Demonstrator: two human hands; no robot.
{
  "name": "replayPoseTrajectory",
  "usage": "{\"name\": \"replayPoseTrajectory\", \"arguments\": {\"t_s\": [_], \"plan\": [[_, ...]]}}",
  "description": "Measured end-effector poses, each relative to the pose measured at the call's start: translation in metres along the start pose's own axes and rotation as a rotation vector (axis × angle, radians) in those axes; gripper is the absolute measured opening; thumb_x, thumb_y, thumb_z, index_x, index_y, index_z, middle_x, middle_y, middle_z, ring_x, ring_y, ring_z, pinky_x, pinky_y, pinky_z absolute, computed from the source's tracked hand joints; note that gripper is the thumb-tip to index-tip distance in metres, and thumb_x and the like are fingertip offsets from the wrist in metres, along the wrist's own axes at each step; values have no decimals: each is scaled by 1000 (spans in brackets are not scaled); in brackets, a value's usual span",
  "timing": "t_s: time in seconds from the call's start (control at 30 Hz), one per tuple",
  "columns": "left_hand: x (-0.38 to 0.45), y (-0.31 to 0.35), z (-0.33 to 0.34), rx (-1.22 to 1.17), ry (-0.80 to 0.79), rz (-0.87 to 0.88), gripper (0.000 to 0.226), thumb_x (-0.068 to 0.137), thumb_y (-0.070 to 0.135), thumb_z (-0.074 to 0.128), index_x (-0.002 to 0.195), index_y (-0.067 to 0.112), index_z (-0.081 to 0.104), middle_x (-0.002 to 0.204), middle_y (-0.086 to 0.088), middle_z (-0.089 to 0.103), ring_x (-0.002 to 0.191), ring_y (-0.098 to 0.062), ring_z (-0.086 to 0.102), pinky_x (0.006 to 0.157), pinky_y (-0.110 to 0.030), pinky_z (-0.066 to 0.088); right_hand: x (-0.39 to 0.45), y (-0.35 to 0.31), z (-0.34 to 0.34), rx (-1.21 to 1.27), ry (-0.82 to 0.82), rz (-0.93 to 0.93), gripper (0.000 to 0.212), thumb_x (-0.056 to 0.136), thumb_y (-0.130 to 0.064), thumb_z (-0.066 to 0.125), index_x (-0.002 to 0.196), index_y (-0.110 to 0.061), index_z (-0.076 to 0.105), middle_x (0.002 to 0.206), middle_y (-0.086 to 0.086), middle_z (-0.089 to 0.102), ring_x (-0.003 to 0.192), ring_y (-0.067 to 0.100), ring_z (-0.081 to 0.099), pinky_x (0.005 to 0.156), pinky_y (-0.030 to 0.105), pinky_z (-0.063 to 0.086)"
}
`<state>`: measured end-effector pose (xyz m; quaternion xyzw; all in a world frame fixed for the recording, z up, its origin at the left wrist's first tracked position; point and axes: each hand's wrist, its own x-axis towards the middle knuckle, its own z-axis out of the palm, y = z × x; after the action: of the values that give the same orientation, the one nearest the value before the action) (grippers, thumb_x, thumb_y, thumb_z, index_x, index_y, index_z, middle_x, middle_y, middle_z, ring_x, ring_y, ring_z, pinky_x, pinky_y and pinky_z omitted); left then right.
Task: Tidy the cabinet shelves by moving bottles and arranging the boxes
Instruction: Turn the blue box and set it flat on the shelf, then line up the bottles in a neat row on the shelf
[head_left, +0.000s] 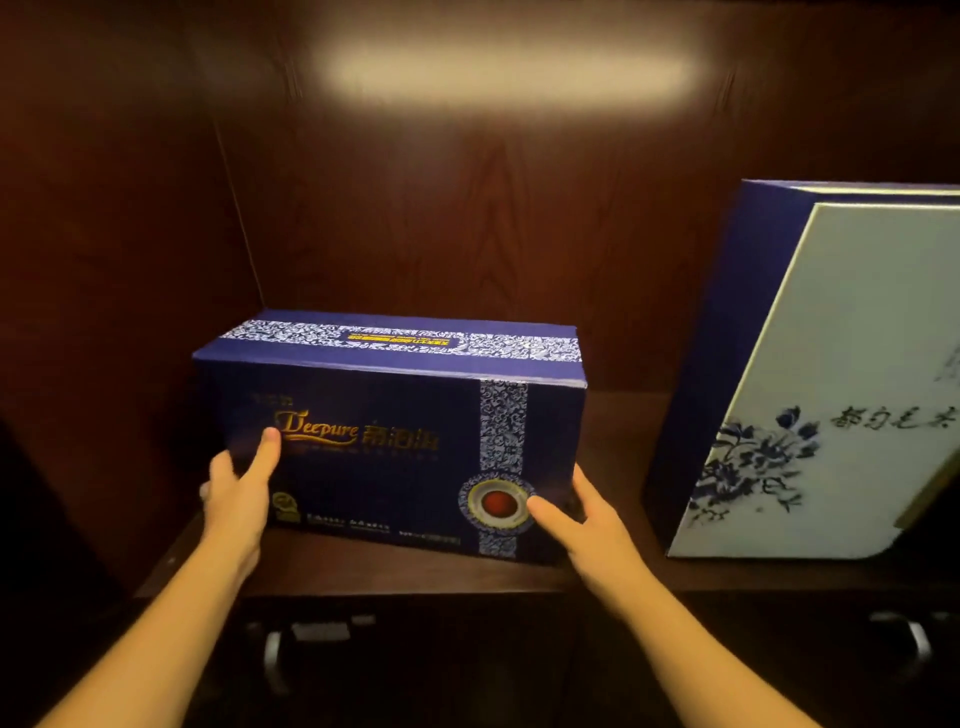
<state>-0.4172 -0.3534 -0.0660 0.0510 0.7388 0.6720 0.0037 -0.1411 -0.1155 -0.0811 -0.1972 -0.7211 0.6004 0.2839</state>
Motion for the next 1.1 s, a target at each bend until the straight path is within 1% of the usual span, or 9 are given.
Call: {"name": "replayPoseTrajectory", "arguments": {"t_s": [0.13,0.27,0.4,0.5,0.67,0.73,0.83,0.93,1.1], "plan": [[-37,0,-13,30,52,3,74,75,69,57,132,23,42,138,-17,36,119,-34,43,92,-37,34,-13,-4,-3,-32,28,3,68,80,-43,73,141,-44,41,126,-33,58,116,-13,52,83,2,41],[-58,-1,-24,27,51,3,71,77,63,60,132,23,40,139,-13,34,115,-27,42,92,-39,36,-20,-7,-4,-59,27,12,59,87,-40,66,139,-47,38,123,-39,52,111,-22,47,86,5,38],[-65,-6,-30,62,50,29,67,78,59,62,131,23,42,136,-12,35,105,-19,39,90,-37,35,-19,-11,-5,-91,5,31,53,90,-35,64,133,-52,37,107,-51,54,103,-28,48,77,-3,38],[-66,-6,-31,92,40,60,64,81,56,60,132,21,41,136,-13,36,108,-22,42,90,-38,37,-22,-9,-2,-85,37,22,59,89,-41,63,142,-45,37,119,-43,53,110,-20,49,83,1,36],[-70,-4,-26,194,80,44,72,84,53,58,137,9,36,140,-24,36,122,-40,43,100,-44,35,-39,-3,1,-18,111,106,77,85,-43,68,150,-26,30,150,-8,40,137,14,37,100,22,33],[-82,-1,-21,229,137,-10,80,82,53,62,140,7,32,142,-27,31,123,-44,41,103,-45,33,-49,-7,-9,-1,111,187,85,80,-46,72,151,-26,28,153,1,36,136,18,38,97,27,36],[-115,6,-6,234,168,-79,81,81,49,66,141,6,32,143,-27,30,122,-47,42,103,-47,33,-67,-17,-41,14,155,216,78,78,-43,75,145,-25,39,145,7,47,113,12,50,74,17,44],[-165,20,30,175,41,-26,67,83,41,66,133,3,43,135,-23,48,118,-39,49,100,-45,37,-82,-28,-85,34,265,217,67,81,-34,76,140,-20,48,136,7,56,106,14,55,76,23,45],[-278,64,127,102,-250,133,41,85,27,67,116,0,62,110,-14,65,97,-22,58,78,-27,37,-109,-43,-188,-4,341,174,59,82,-35,74,134,-17,54,127,4,62,105,16,58,84,30,43]]}}
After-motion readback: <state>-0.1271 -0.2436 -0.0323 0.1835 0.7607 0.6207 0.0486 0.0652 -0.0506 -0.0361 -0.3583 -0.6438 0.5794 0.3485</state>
